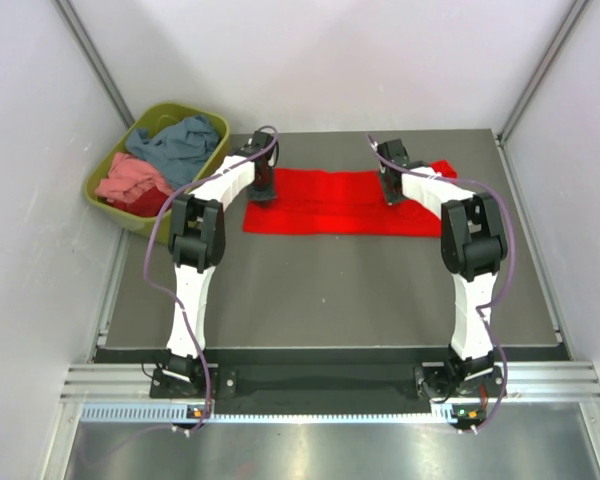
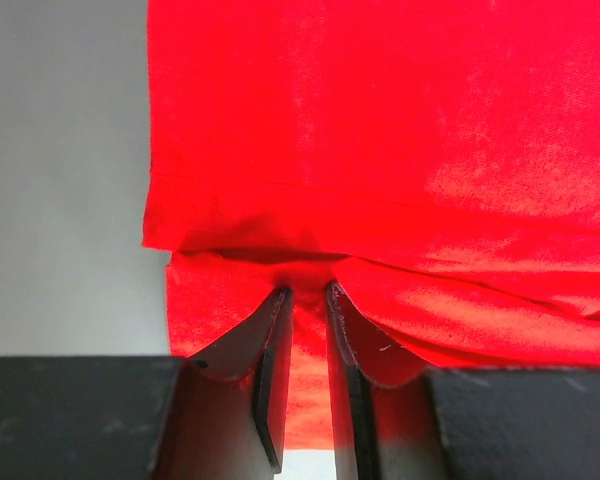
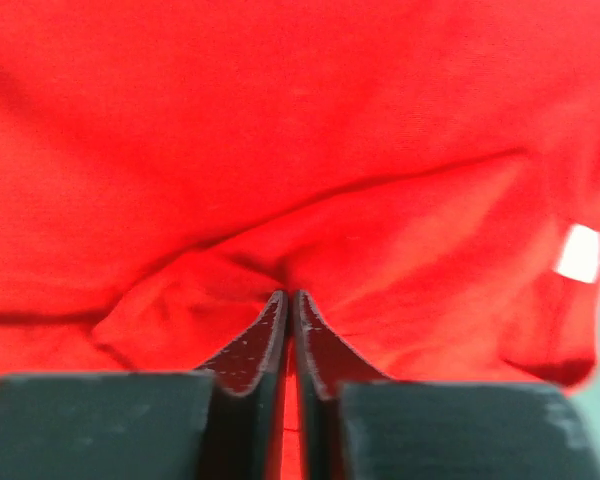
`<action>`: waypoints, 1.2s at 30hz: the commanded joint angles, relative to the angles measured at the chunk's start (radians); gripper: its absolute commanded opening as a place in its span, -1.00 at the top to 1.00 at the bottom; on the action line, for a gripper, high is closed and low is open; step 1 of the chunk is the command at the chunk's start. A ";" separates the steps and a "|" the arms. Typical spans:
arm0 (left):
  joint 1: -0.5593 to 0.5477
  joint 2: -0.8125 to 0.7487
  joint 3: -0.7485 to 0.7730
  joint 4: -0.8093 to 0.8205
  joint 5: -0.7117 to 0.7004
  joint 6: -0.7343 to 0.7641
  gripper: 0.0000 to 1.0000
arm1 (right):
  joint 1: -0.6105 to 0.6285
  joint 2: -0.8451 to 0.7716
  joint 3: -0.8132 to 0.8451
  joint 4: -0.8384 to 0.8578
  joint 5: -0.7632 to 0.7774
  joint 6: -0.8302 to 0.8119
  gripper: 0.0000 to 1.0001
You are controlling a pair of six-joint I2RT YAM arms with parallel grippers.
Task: Fold and stack the t-shirts
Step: Fold the tshirt
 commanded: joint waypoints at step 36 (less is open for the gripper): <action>0.016 0.041 -0.016 0.033 -0.154 -0.032 0.49 | -0.038 -0.020 0.220 0.021 0.340 0.037 1.00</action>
